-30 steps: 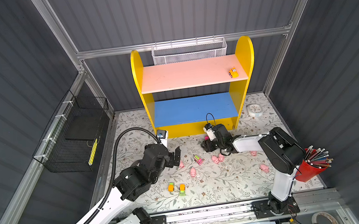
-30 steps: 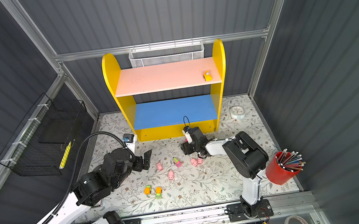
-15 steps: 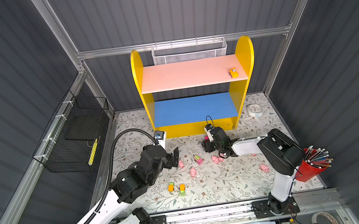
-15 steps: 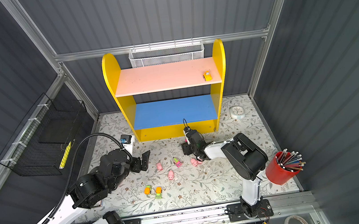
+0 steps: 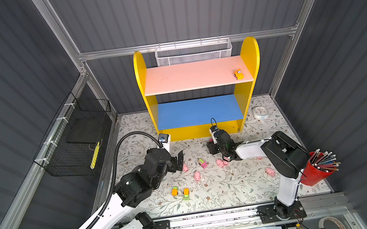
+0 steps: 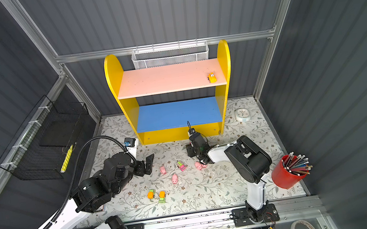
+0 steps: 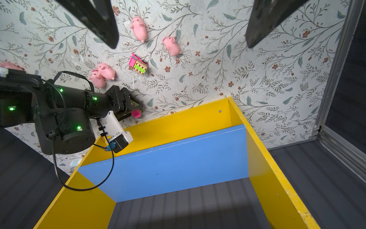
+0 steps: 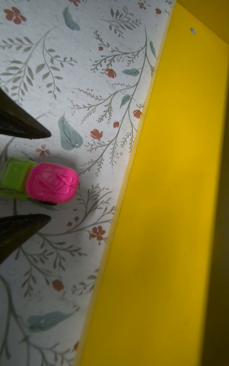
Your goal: Place and organize the plastic toys onto the shelf
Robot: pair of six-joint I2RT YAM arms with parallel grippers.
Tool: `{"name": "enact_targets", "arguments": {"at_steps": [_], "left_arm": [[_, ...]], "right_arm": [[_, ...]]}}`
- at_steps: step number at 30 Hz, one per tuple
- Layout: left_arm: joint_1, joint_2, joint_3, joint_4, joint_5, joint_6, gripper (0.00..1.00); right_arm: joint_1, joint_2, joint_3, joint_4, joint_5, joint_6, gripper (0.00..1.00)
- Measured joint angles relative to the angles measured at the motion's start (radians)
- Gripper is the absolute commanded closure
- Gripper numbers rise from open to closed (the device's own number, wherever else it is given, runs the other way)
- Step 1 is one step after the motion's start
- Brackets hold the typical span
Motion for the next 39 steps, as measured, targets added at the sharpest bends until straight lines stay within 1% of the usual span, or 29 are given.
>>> {"name": "enact_targets", "arguments": {"at_steps": [3, 7, 11, 15, 28, 30, 32, 35, 39], "left_arm": [[0.0, 0.016, -0.034, 0.027, 0.03, -0.002, 0.0], [0.0, 0.027, -0.097, 0.071, 0.074, -0.013, 0.0], [0.0, 0.029, -0.138, 0.097, 0.103, -0.027, 0.0], [0.0, 0.032, -0.153, 0.122, 0.117, -0.034, 0.0], [0.0, 0.043, -0.158, 0.138, 0.122, -0.035, 0.0], [0.0, 0.043, -0.162, 0.143, 0.122, -0.035, 0.0], [0.0, 0.043, -0.168, 0.146, 0.122, -0.034, 0.0], [0.0, 0.043, -0.171, 0.149, 0.122, -0.034, 0.0], [0.0, 0.043, -0.172, 0.149, 0.122, -0.035, 0.0]], "right_arm": [[0.009, 0.011, -0.001, 0.01, 0.007, 0.004, 0.44], [0.018, 0.016, -0.013, 0.011, 0.018, 0.014, 0.48], [0.019, 0.016, -0.023, 0.022, 0.035, 0.017, 0.49], [0.018, 0.016, -0.027, 0.032, 0.052, 0.016, 0.48], [0.018, 0.034, -0.024, 0.06, 0.089, 0.016, 0.49], [0.019, 0.034, -0.024, 0.06, 0.091, 0.019, 0.53], [0.019, 0.034, -0.024, 0.062, 0.095, 0.021, 0.61], [0.024, 0.034, -0.025, 0.067, 0.107, 0.024, 0.69], [0.042, 0.031, -0.031, 0.071, 0.126, 0.019, 0.71]]}}
